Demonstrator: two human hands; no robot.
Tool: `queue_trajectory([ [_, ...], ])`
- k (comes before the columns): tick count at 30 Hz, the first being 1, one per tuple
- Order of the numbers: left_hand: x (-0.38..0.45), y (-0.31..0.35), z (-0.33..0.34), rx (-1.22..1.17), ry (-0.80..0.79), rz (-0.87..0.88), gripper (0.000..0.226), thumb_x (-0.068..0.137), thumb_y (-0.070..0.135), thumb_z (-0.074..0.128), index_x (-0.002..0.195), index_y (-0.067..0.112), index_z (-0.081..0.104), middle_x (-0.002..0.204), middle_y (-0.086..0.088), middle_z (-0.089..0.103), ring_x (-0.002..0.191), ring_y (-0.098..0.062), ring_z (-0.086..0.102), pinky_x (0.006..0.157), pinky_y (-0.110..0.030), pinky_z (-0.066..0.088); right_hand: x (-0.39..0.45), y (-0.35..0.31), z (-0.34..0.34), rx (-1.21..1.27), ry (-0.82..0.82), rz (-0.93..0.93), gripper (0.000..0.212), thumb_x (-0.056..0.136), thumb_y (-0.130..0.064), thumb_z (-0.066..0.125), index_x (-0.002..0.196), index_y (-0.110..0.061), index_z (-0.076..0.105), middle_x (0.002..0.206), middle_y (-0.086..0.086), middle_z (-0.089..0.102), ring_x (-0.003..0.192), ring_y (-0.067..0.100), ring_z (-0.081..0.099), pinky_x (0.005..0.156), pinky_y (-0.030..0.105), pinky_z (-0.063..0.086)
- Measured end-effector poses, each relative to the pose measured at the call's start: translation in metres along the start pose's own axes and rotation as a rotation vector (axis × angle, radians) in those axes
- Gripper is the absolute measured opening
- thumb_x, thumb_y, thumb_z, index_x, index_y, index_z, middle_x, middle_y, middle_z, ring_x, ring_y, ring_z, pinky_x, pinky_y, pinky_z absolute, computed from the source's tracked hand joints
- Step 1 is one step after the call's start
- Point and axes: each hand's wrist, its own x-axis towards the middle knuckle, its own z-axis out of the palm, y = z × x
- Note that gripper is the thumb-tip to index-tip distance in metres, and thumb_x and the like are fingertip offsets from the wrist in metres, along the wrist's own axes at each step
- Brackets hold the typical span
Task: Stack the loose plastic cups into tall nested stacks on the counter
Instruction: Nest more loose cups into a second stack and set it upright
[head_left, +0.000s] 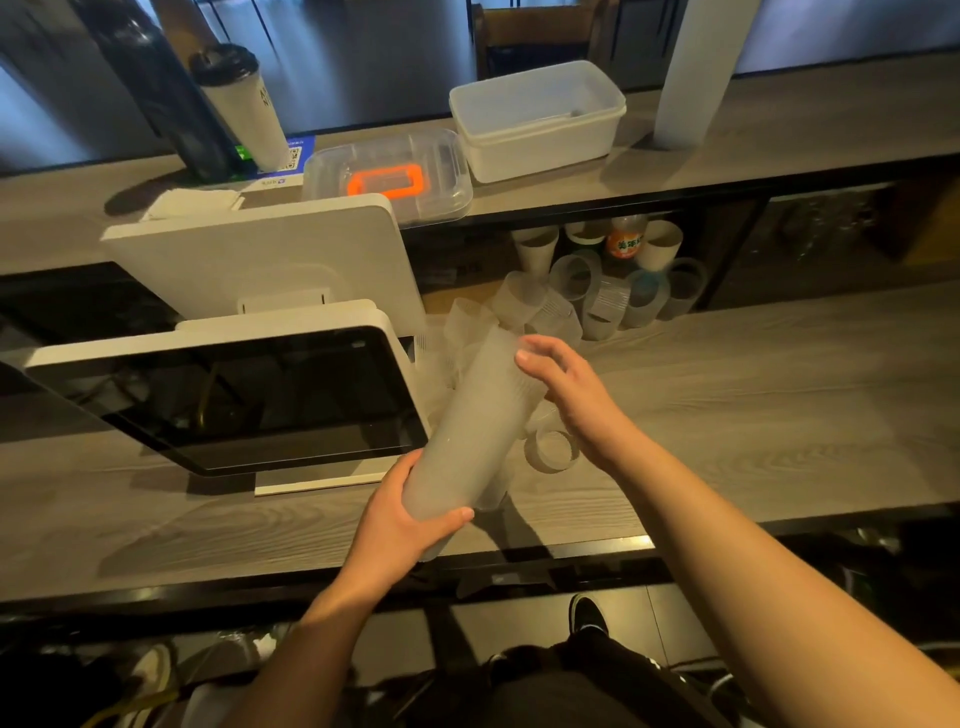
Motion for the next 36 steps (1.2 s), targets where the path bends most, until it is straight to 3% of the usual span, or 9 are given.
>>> queue_trajectory([
  [8,0.008,-0.011,0.005,-0.023,-0.013,-0.08,0.081,0.062,0.046,0.091,0.128,0.043,0.045,0.121,0.017,0.055,0.109,-0.009,0.057,0.079,-0.025,0.052,0.015,0.015,-0.011,-0.039,-0.166,0.047,0.08,0.08,-0.077,0.05,0.142,-0.026,0.05,0.137,-0.008,0.055,0.126,0.008,0.052,0.106,0.031,0.042],
  [10,0.014,-0.006,0.008,-0.054,-0.004,-0.098,0.083,0.056,0.053,0.088,0.127,0.04,0.047,0.119,0.015,0.057,0.107,-0.008,0.058,0.076,-0.023,0.05,0.028,0.021,-0.027,-0.005,-0.068,0.059,0.075,0.086,-0.076,0.046,0.141,-0.025,0.05,0.133,-0.005,0.058,0.123,0.011,0.055,0.109,0.036,0.041],
  [13,0.026,0.001,0.014,-0.117,0.012,-0.129,0.08,0.058,0.047,0.087,0.127,0.036,0.047,0.117,0.013,0.058,0.106,-0.009,0.059,0.073,-0.021,0.048,0.046,0.041,-0.05,0.011,0.117,0.157,0.07,0.088,-0.072,0.046,0.137,-0.022,0.051,0.119,-0.002,0.06,0.113,0.016,0.057,0.111,0.044,0.042],
  [17,0.038,0.003,0.027,-0.187,0.02,-0.223,0.101,0.043,0.069,0.084,0.131,0.037,0.047,0.122,0.003,0.057,0.108,-0.019,0.06,0.07,-0.034,0.057,0.053,0.084,-0.072,-0.224,0.067,0.312,0.082,0.085,-0.062,0.065,0.15,-0.02,0.037,0.141,0.005,0.05,0.124,0.021,0.051,0.1,0.034,0.045],
  [20,0.043,0.003,0.034,-0.212,0.031,-0.243,0.098,0.039,0.079,0.082,0.123,0.041,0.05,0.121,0.001,0.058,0.109,-0.023,0.06,0.084,-0.048,0.059,0.046,0.111,-0.077,-0.33,-0.063,0.381,0.107,0.073,-0.056,0.082,0.156,-0.017,0.027,0.154,0.01,0.038,0.136,0.028,0.043,0.109,0.043,0.044],
  [23,0.046,0.008,0.038,-0.208,0.04,-0.231,0.084,0.044,0.073,0.082,0.116,0.042,0.051,0.119,0.002,0.059,0.107,-0.02,0.06,0.089,-0.049,0.057,0.038,0.133,-0.073,-0.523,-0.148,0.344,0.121,0.064,-0.047,0.091,0.158,-0.017,0.021,0.16,0.007,0.028,0.145,0.029,0.032,0.117,0.047,0.036],
  [30,0.053,0.012,0.041,-0.206,0.056,-0.253,0.1,0.048,0.065,0.08,0.136,0.031,0.045,0.124,0.003,0.057,0.109,-0.018,0.059,0.091,-0.047,0.056,0.047,0.149,-0.068,-0.642,-0.158,0.289,0.101,0.064,-0.035,0.092,0.148,-0.022,0.038,0.145,0.003,0.045,0.133,0.022,0.044,0.111,0.044,0.044],
  [33,0.057,0.016,0.044,-0.21,0.062,-0.239,0.1,0.047,0.064,0.079,0.136,0.03,0.045,0.122,0.004,0.057,0.108,-0.015,0.059,0.085,-0.037,0.056,0.051,0.153,-0.073,-0.687,-0.165,0.293,0.093,0.065,-0.039,0.089,0.144,-0.025,0.041,0.139,0.0,0.048,0.126,0.02,0.05,0.107,0.039,0.047],
  [36,0.061,0.019,0.047,-0.208,0.075,-0.232,0.101,0.047,0.065,0.077,0.136,0.028,0.045,0.121,0.005,0.056,0.107,-0.015,0.058,0.079,-0.029,0.053,0.051,0.153,-0.08,-0.656,-0.123,0.284,0.079,0.08,-0.03,0.08,0.148,-0.02,0.041,0.143,0.001,0.047,0.129,0.022,0.05,0.107,0.036,0.046],
])
